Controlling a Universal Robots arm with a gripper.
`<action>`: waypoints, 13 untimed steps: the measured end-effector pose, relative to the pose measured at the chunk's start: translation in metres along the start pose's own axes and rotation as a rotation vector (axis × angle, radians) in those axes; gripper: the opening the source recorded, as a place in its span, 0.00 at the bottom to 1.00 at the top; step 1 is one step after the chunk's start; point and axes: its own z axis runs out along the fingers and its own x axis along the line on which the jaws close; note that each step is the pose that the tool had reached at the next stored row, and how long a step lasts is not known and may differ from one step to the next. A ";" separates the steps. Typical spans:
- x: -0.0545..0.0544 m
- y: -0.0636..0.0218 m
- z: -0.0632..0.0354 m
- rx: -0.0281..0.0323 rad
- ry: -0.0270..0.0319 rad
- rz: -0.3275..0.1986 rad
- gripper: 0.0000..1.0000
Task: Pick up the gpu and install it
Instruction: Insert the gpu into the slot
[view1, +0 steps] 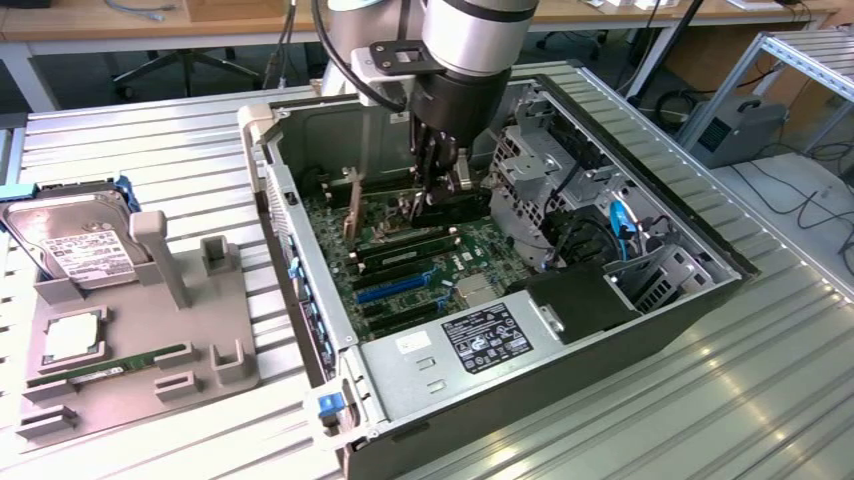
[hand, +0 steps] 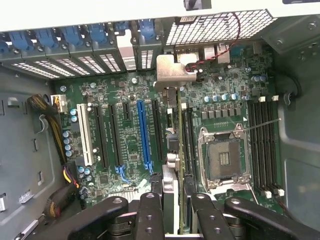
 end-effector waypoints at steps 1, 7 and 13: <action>0.000 0.0003 0.0001 0.0000 -0.0001 0.000 0.27; 0.003 0.0009 0.0003 0.0000 0.0000 0.000 0.27; 0.004 0.0008 0.0007 -0.0006 0.0001 -0.010 0.27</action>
